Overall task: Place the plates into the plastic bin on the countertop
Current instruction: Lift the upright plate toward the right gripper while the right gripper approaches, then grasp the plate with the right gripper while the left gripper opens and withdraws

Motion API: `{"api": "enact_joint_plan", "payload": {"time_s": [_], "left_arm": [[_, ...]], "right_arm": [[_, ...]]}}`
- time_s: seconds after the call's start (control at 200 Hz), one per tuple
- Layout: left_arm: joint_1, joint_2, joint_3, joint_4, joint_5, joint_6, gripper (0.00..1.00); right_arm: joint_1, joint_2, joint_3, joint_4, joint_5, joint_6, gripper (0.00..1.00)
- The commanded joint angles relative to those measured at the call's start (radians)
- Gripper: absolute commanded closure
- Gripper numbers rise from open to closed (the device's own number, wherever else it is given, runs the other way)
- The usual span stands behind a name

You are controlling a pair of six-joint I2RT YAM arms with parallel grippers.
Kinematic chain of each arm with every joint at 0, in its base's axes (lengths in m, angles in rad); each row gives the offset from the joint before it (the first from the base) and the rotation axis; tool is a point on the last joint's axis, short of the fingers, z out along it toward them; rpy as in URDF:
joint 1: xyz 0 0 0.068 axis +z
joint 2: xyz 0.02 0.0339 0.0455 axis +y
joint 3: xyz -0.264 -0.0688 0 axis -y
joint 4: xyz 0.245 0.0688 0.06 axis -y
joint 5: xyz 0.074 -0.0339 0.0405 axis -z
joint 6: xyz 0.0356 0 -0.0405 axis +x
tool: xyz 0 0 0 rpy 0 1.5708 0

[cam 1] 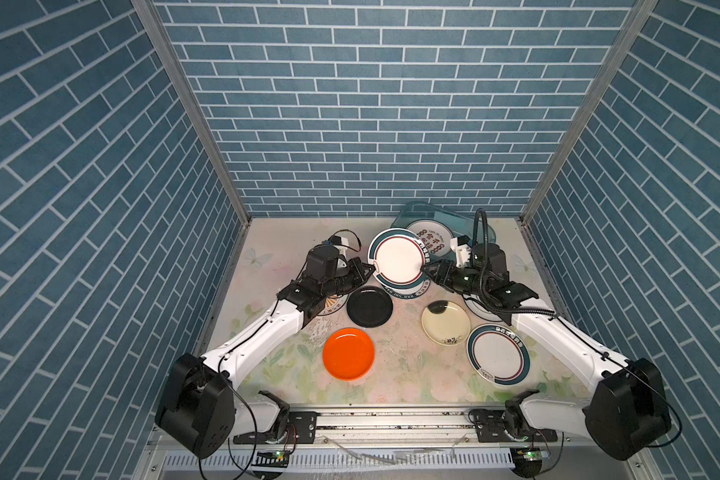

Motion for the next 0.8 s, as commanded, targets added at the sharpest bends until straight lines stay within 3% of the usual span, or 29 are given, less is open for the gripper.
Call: {"api": "enact_joint_plan", "payload": {"time_s": [0.0,0.355,0.535,0.585,0.635,0.71,0.795], "left_arm": [[-0.010,-0.008,-0.008,0.102,0.031,-0.006,1.00],[-0.010,0.002,-0.041,0.148,0.072,-0.013,1.00],[-0.011,0.008,-0.058,0.151,0.070,-0.004,1.00],[-0.009,0.014,-0.059,0.143,0.066,-0.001,1.00],[-0.008,0.022,-0.058,0.135,0.062,0.005,0.84],[0.005,0.022,-0.048,0.097,0.063,0.028,0.70],[0.015,-0.015,-0.046,0.032,0.019,0.074,0.29]], "right_arm": [[0.005,0.004,0.028,-0.014,0.051,-0.011,0.59],[0.004,0.030,0.056,0.001,0.065,0.000,0.77],[0.005,0.049,0.058,0.021,0.073,0.028,1.00],[0.005,0.054,0.063,0.010,0.079,0.029,1.00],[0.006,0.059,0.072,-0.012,0.096,0.021,1.00],[0.003,0.058,0.083,-0.037,0.123,0.009,1.00],[0.003,0.059,0.095,-0.043,0.143,0.005,1.00]]}}
